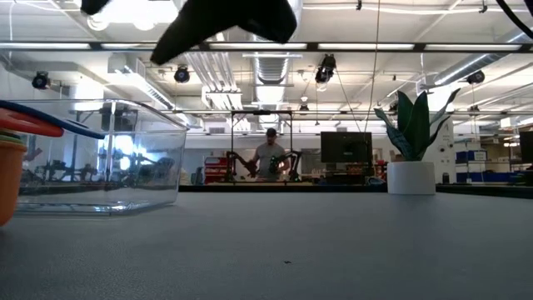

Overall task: Nest measuring cups in basket
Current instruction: Stack the blue measuring cup on top of the orange measuring cup

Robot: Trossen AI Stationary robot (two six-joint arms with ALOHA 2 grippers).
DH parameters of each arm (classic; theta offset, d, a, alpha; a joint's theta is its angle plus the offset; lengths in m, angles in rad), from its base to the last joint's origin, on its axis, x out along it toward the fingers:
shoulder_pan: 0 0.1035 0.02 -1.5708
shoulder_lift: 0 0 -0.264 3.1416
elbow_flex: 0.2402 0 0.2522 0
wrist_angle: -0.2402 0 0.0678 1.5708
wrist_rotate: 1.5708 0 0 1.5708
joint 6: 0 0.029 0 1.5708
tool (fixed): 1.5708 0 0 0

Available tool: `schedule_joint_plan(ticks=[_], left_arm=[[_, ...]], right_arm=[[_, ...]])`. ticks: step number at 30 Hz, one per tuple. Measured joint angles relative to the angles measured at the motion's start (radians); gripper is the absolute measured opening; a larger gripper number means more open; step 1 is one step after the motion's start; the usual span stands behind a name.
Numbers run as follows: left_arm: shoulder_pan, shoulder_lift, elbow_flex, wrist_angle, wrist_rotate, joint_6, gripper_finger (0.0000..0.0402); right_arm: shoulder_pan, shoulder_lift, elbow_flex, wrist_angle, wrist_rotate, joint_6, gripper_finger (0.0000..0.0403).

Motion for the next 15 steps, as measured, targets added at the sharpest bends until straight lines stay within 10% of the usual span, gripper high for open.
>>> schedule_joint_plan(ticks=[15], left_arm=[[0.070, 0.305, 0.173, -0.192, -0.042, -0.234, 0.0079]], right_arm=[[-0.031, 0.097, -0.020, -0.035, 0.124, 0.021, 0.0205]])
